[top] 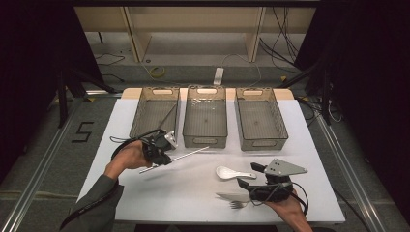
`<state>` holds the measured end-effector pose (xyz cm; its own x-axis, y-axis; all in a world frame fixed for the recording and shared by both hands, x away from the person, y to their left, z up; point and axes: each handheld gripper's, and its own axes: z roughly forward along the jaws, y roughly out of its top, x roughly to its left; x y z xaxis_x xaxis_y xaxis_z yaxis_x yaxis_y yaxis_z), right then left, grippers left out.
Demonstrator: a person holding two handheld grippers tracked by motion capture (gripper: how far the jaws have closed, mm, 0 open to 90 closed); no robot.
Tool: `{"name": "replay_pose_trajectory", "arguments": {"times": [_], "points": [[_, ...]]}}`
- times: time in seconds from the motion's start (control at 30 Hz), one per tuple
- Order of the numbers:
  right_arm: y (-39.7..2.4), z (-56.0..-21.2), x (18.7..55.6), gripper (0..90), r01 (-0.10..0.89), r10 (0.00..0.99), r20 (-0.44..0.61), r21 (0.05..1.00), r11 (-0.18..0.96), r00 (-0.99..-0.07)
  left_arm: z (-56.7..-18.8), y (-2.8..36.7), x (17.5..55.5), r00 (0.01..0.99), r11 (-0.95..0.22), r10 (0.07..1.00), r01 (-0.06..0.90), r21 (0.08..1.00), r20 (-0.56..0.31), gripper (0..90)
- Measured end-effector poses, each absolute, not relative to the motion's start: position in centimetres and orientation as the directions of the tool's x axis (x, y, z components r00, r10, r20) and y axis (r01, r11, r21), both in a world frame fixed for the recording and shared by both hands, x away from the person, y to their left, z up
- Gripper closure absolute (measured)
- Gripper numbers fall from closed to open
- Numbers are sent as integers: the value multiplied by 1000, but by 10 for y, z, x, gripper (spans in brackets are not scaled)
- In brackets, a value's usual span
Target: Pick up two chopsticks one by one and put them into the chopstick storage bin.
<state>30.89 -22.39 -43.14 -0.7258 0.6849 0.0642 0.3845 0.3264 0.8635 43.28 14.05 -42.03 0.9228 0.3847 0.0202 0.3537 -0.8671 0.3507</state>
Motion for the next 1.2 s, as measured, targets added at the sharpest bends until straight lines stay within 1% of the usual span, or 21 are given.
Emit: {"name": "replay_pose_trajectory", "arguments": {"times": [0.13, 0.37, 0.53, 0.6, 0.83, 1.03, 1.2], "points": [[-224, -432, 309, 276, 384, 684, 63, 863, 328, -726, -411, 146, 434, 905, -837, 426, 390, 383, 10, 849], [-225, -431, 309, 276, 385, 687, 64, 864, 325, -724, -393, 156, 435, 887, -796, 462, 405, 451, 18, 849], [-225, -431, 309, 276, 382, 688, 62, 866, 323, -723, -376, 169, 435, 852, -734, 523, 434, 522, 27, 849], [-224, -431, 309, 276, 382, 687, 63, 866, 324, -724, -372, 174, 437, 827, -700, 562, 457, 548, 28, 849], [-225, -432, 310, 276, 389, 692, 69, 864, 319, -719, -367, 187, 447, 754, -609, 657, 521, 598, 13, 849], [-224, -432, 309, 276, 387, 689, 63, 862, 326, -722, -369, 199, 460, 706, -552, 708, 556, 622, -2, 849], [-225, -432, 310, 276, 390, 691, 67, 863, 322, -720, -367, 210, 472, 652, -482, 758, 579, 658, -20, 849]]}}
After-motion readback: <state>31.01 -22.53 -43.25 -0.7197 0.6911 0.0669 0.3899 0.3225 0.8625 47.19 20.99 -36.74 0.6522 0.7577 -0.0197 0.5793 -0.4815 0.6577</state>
